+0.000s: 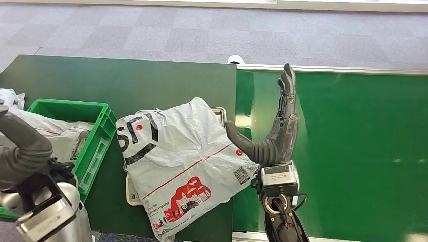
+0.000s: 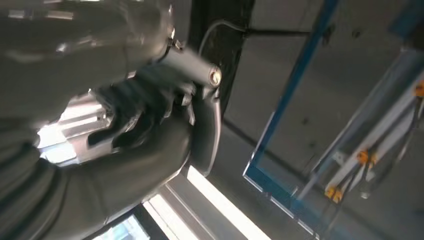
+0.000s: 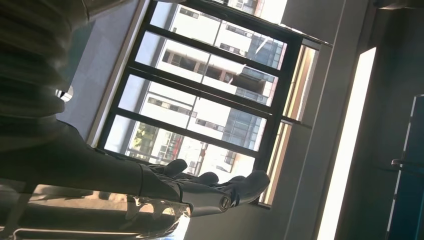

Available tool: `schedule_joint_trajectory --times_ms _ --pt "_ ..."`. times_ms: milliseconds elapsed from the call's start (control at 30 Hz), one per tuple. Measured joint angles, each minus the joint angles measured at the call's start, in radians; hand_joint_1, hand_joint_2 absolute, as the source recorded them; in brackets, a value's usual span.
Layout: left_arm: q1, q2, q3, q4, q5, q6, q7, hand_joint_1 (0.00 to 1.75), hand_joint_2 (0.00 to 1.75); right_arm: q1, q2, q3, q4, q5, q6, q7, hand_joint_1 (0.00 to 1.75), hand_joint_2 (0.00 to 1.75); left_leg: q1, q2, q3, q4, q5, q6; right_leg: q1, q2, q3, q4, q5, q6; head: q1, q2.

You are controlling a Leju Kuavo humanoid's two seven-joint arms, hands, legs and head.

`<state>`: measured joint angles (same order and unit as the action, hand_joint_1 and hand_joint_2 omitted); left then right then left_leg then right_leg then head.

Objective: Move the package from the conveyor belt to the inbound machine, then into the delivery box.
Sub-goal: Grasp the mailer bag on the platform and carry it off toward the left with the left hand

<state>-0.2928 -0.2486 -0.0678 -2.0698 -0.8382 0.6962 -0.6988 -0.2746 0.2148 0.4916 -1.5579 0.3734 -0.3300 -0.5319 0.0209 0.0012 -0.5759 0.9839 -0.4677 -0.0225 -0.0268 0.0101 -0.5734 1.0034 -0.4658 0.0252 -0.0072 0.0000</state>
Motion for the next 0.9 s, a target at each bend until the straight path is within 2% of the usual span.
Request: schedule_joint_trajectory --times_ms 100,133,167,233,267,300,400,500,567,733,900 --pt "0.0 -0.015 0.002 -0.044 -0.015 0.0 0.0 1.74 1.75 0.0 0.0 0.001 0.001 0.002 -0.001 0.003 0.0 1.75 0.0 0.0 0.0 0.0 0.0 0.0 0.0 0.0 0.0 0.0 0.0 0.0 0.0 0.0" --pt "0.0 -0.018 0.002 -0.054 -0.016 0.0 0.0 1.66 1.75 0.0 0.0 0.001 0.001 0.002 -0.001 0.003 0.0 1.75 0.0 0.0 0.0 0.0 0.0 0.0 0.0 0.0 0.0 0.0 0.0 0.0 0.0 0.0" --pt "0.0 -0.021 0.003 -0.061 -0.017 0.0 0.0 1.41 1.75 -0.001 0.0 0.001 0.001 0.002 -0.001 0.004 0.0 1.75 0.0 0.0 0.0 0.0 0.0 0.0 0.0 0.0 0.0 0.0 0.0 0.0 0.0 0.0" --pt "0.004 -0.026 0.002 -0.066 -0.011 0.0 0.0 0.55 1.75 -0.001 0.0 0.001 0.001 0.007 -0.003 0.006 0.0 1.75 0.0 0.0 0.0 0.0 0.0 0.0 0.0 0.0 0.0 0.0 0.0 0.0 0.0 0.0" --pt "0.007 -0.027 0.002 -0.063 -0.002 0.0 0.0 0.19 1.75 -0.001 0.0 0.001 0.001 0.01 -0.006 0.007 0.0 1.75 0.0 0.0 0.0 0.0 0.0 0.0 0.0 0.0 0.0 0.0 0.0 0.0 0.0 0.0" --pt "0.011 -0.027 0.001 -0.053 0.012 -0.001 0.002 0.0 1.75 -0.001 0.0 0.001 0.001 0.012 -0.008 0.008 0.0 1.75 0.0 0.0 0.001 0.0 0.0 0.0 0.0 0.0 0.0 0.0 0.0 0.0 0.0 0.0" --pt "0.016 -0.009 -0.02 0.034 0.087 -0.058 0.07 0.0 1.75 -0.001 0.0 0.0 0.002 0.013 -0.01 0.003 0.0 1.75 0.0 0.0 0.001 0.0 0.0 0.0 0.0 -0.001 0.0 0.0 0.0 0.0 0.0 0.0" --pt "0.012 0.053 -0.069 0.179 0.167 -0.272 0.219 0.0 1.75 0.001 -0.003 -0.002 0.005 0.015 0.01 -0.006 0.0 1.75 0.0 0.001 0.001 0.0 0.0 0.0 0.0 0.0 0.0 0.0 0.0 0.0 0.0 0.0" --pt "0.006 0.088 -0.094 0.272 0.174 -0.402 0.268 0.0 1.75 0.004 -0.004 -0.003 0.007 0.016 0.028 -0.015 0.0 1.75 0.0 0.003 0.002 0.0 0.0 0.0 0.0 0.001 0.0 0.0 0.001 -0.001 0.0 0.0" --pt "-0.033 0.141 -0.122 0.477 0.1 -0.61 0.363 0.0 1.75 0.014 -0.007 -0.006 0.01 0.023 0.056 -0.027 0.0 1.75 0.0 0.003 0.001 0.0 0.0 0.0 0.0 0.001 -0.001 0.0 0.001 -0.001 0.0 0.0" --pt "-0.092 0.171 -0.153 0.669 -0.033 -0.714 0.454 0.0 1.75 0.02 -0.007 -0.012 0.011 0.033 0.076 -0.026 0.0 1.75 0.0 0.003 0.001 0.0 0.0 0.0 0.0 0.001 -0.001 0.0 0.001 -0.001 0.0 0.0"
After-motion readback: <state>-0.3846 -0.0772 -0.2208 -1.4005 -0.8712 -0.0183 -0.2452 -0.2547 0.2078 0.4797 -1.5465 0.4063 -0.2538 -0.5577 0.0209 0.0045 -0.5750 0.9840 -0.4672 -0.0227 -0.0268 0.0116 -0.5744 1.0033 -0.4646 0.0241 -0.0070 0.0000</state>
